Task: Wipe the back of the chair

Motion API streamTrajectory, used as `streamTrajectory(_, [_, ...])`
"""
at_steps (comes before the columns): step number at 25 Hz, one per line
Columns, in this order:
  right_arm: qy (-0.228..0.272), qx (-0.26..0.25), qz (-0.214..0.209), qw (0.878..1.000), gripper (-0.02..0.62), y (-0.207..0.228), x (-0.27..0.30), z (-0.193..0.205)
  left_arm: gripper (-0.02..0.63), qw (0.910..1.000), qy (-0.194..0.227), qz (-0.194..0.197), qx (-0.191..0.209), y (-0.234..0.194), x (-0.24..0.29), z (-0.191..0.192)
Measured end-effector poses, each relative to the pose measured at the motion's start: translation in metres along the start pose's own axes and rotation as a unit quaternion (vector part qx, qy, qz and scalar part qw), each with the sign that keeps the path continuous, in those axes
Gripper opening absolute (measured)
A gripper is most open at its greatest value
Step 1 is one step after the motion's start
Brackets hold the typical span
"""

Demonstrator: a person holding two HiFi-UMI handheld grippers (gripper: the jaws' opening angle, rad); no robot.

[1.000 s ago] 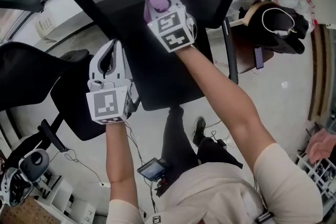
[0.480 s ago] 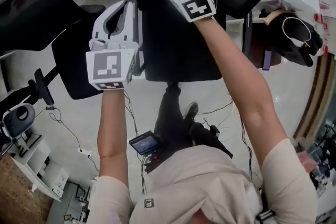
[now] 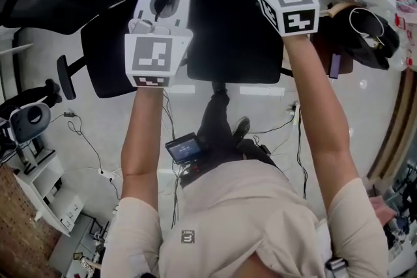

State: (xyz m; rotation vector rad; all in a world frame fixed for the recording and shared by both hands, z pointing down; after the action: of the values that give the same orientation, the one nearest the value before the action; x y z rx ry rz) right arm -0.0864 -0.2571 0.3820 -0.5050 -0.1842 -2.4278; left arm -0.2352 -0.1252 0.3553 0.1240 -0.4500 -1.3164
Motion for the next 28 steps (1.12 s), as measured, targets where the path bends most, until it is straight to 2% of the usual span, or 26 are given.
streamTrajectory(12, [0.075,-0.002,0.039,0.996,0.017,-0.013,-0.249,-0.062,0.006,0.9973,0.051,-0.024,0.046,0.051,-0.135,-0.137])
streamTrajectory(22, [0.117,-0.009,0.039,0.992,0.017,-0.046,-0.442,-0.068,0.006,0.9934,0.071,-0.049,0.075,0.131,-0.267,-0.224])
streamTrajectory(28, [0.128,-0.015,0.033,0.991,0.017,-0.064,-0.539,-0.07,0.006,0.9903,0.087,-0.07,0.084,0.176,-0.341,-0.268])
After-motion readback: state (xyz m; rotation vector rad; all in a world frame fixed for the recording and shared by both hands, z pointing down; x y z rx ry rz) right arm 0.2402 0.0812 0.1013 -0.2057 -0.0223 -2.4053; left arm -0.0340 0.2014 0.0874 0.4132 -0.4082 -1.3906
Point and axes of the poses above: the fingertips, and each gripper's own axes: x forward along the fingers, y to its right, z out of its underside, the point moved 7 cm from there along -x, backward along the fingers, and after that the axes turned 10 degrees about x, right-handed, at the moved point
